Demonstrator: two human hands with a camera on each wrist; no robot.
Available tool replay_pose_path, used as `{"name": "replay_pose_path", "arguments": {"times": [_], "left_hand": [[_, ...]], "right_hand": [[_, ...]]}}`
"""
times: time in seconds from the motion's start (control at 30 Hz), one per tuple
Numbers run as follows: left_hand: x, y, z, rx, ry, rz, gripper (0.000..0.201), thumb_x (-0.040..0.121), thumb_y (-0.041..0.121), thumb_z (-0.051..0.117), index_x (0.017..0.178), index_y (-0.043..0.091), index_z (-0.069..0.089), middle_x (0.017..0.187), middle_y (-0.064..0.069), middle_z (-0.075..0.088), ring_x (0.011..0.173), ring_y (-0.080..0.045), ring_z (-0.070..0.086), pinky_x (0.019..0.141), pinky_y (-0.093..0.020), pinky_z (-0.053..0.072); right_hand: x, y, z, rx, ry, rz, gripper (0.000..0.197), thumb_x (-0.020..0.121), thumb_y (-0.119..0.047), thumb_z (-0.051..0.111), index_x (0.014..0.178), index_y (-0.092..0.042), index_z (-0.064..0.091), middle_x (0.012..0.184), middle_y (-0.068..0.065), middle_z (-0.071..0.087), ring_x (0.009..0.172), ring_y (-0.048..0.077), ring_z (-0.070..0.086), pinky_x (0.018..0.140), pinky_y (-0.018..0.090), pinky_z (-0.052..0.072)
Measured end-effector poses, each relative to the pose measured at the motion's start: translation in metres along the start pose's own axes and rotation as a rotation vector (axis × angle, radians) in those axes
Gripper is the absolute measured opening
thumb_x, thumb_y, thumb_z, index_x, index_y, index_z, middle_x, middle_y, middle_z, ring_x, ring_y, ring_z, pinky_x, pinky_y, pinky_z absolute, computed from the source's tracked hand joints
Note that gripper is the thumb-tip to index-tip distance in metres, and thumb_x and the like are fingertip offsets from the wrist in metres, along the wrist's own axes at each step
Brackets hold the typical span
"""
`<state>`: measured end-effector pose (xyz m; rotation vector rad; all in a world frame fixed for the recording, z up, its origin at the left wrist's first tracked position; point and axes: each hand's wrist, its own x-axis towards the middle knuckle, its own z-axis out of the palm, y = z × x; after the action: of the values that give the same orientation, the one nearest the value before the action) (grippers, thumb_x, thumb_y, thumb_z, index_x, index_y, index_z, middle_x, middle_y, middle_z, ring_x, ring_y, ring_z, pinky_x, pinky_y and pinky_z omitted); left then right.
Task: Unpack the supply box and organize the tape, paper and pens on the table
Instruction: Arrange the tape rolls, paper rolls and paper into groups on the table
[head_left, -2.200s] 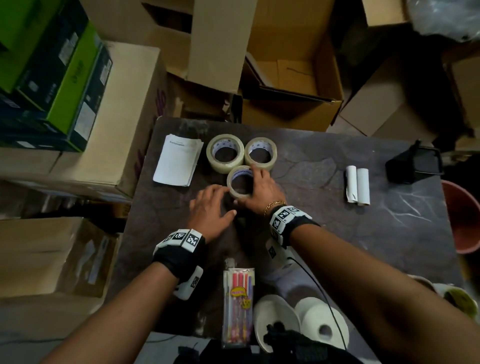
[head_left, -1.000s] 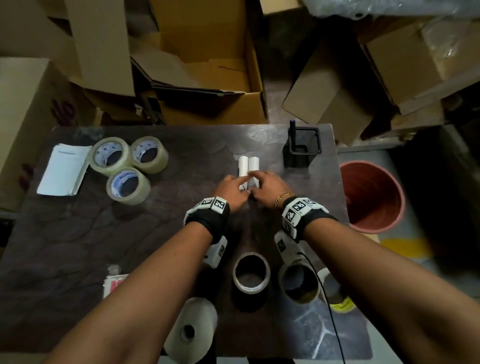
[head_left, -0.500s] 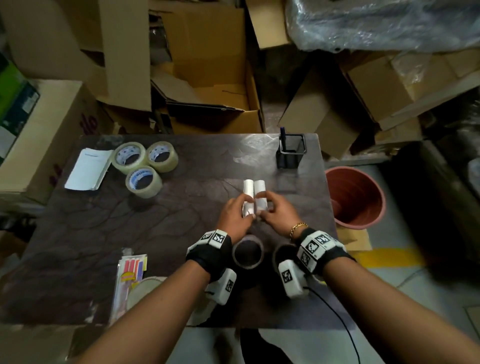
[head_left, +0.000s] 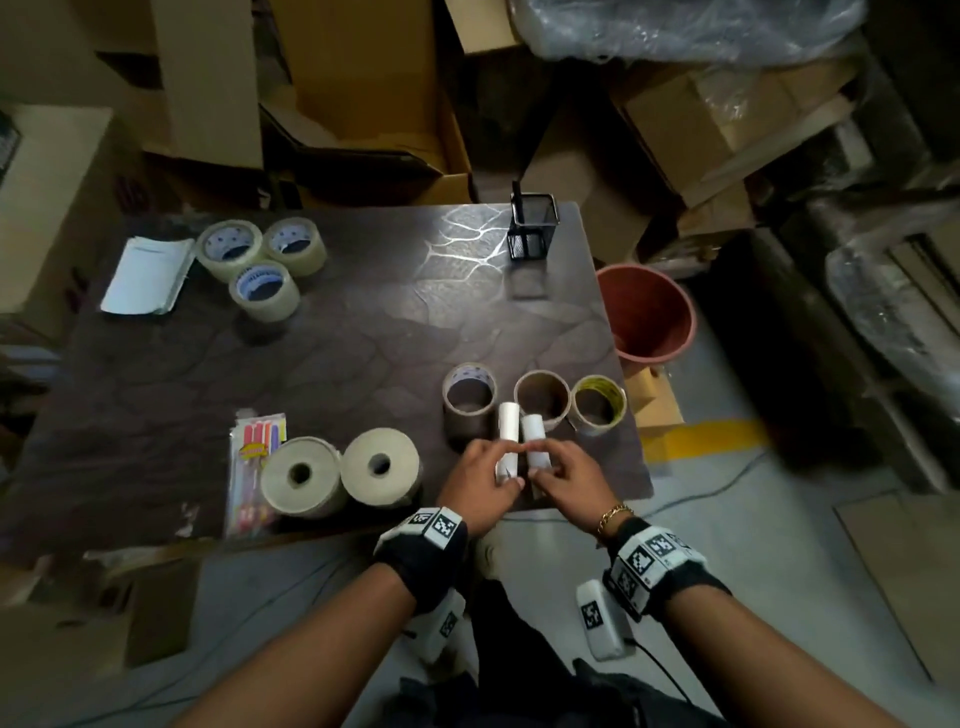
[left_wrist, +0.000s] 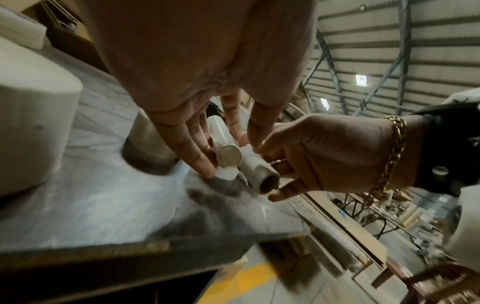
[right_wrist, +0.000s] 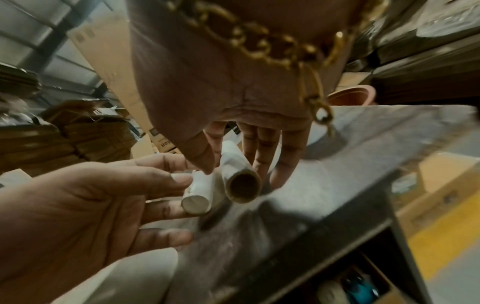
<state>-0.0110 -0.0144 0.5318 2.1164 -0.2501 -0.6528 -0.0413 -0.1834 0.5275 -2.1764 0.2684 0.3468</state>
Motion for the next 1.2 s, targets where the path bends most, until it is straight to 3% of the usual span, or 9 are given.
{"name": "replay_pose_path", "arguments": {"times": [0.17, 0.3, 0.47, 0.67, 0.8, 0.9, 1.0, 1.1, 1.2], "left_hand": [[-0.009, -0.021, 0.015, 0.134, -0.112, -0.123, 0.054, 0.086, 0.032, 0.064, 0.136, 0.03, 0.047, 0.132, -0.004, 0.041, 0.113, -0.024, 0.056, 0.101, -0.028, 0.041], [0.0, -0.024, 0.016, 0.158, -0.129, -0.183, 0.059, 0.086, 0.034, 0.064, 0.14, 0.029, 0.043, 0.135, -0.006, 0.038, 0.118, -0.026, 0.054, 0.104, -0.029, 0.039], [0.017, -0.024, 0.012, 0.17, -0.048, -0.232, 0.052, 0.082, 0.034, 0.063, 0.133, 0.033, 0.049, 0.131, -0.007, 0.043, 0.119, -0.029, 0.053, 0.103, -0.036, 0.042], [0.021, -0.02, 0.003, 0.191, -0.017, -0.23, 0.043, 0.083, 0.03, 0.064, 0.125, 0.028, 0.058, 0.13, -0.008, 0.05, 0.119, -0.027, 0.054, 0.099, -0.03, 0.042], [0.016, -0.017, -0.002, 0.265, -0.023, -0.177, 0.035, 0.085, 0.034, 0.062, 0.12, 0.029, 0.06, 0.138, -0.002, 0.046, 0.121, -0.023, 0.052, 0.101, -0.031, 0.042], [0.007, -0.01, -0.017, 0.263, 0.055, -0.106, 0.033, 0.086, 0.033, 0.061, 0.118, 0.025, 0.062, 0.139, 0.0, 0.045, 0.124, -0.02, 0.049, 0.104, -0.03, 0.04], [-0.009, -0.009, -0.048, 0.136, 0.187, -0.019, 0.027, 0.081, 0.028, 0.057, 0.106, 0.023, 0.067, 0.114, 0.002, 0.058, 0.104, -0.018, 0.059, 0.093, -0.036, 0.048], [-0.027, -0.025, -0.086, 0.182, 0.348, 0.004, 0.03, 0.072, 0.026, 0.054, 0.099, 0.025, 0.068, 0.099, 0.003, 0.062, 0.09, -0.019, 0.058, 0.085, -0.038, 0.048], [-0.046, -0.055, -0.125, 0.387, 0.415, -0.084, 0.053, 0.068, 0.039, 0.059, 0.121, 0.033, 0.057, 0.12, 0.006, 0.056, 0.111, -0.022, 0.05, 0.095, -0.039, 0.042]], "right_hand": [[-0.022, 0.026, 0.009, -0.16, -0.069, 0.093, 0.039, 0.085, -0.023, 0.065, 0.124, -0.027, 0.062, 0.118, 0.004, 0.055, 0.116, 0.021, 0.053, 0.096, 0.024, 0.038], [-0.01, 0.023, 0.014, -0.22, -0.176, 0.124, 0.046, 0.087, -0.029, 0.062, 0.133, -0.028, 0.056, 0.131, 0.006, 0.048, 0.121, 0.022, 0.051, 0.105, 0.028, 0.037], [0.023, 0.0, 0.021, -0.255, -0.246, 0.107, 0.05, 0.084, -0.022, 0.057, 0.133, -0.032, 0.055, 0.131, 0.01, 0.047, 0.121, 0.028, 0.051, 0.105, 0.031, 0.037], [0.042, -0.004, 0.018, -0.232, -0.22, 0.052, 0.051, 0.084, -0.02, 0.056, 0.135, -0.026, 0.054, 0.141, 0.007, 0.045, 0.126, 0.028, 0.049, 0.106, 0.033, 0.038], [0.04, 0.003, 0.008, -0.249, -0.116, -0.034, 0.043, 0.086, -0.032, 0.056, 0.129, -0.027, 0.055, 0.134, -0.004, 0.049, 0.117, 0.02, 0.055, 0.097, 0.036, 0.046], [0.044, -0.011, 0.003, -0.218, -0.028, -0.142, 0.03, 0.086, -0.032, 0.056, 0.115, -0.028, 0.058, 0.114, -0.005, 0.054, 0.1, 0.02, 0.059, 0.084, 0.038, 0.051], [0.054, -0.046, 0.011, -0.169, -0.008, -0.24, 0.019, 0.085, -0.033, 0.057, 0.105, -0.03, 0.058, 0.101, -0.009, 0.055, 0.087, 0.017, 0.061, 0.075, 0.036, 0.05], [0.062, -0.08, 0.037, -0.193, -0.106, -0.311, 0.036, 0.083, -0.04, 0.059, 0.116, -0.027, 0.056, 0.112, -0.004, 0.057, 0.1, 0.019, 0.06, 0.085, 0.039, 0.05], [0.062, -0.104, 0.072, -0.272, -0.261, -0.339, 0.065, 0.08, -0.051, 0.062, 0.136, -0.022, 0.045, 0.131, 0.003, 0.048, 0.119, 0.023, 0.052, 0.099, 0.04, 0.045]]}}
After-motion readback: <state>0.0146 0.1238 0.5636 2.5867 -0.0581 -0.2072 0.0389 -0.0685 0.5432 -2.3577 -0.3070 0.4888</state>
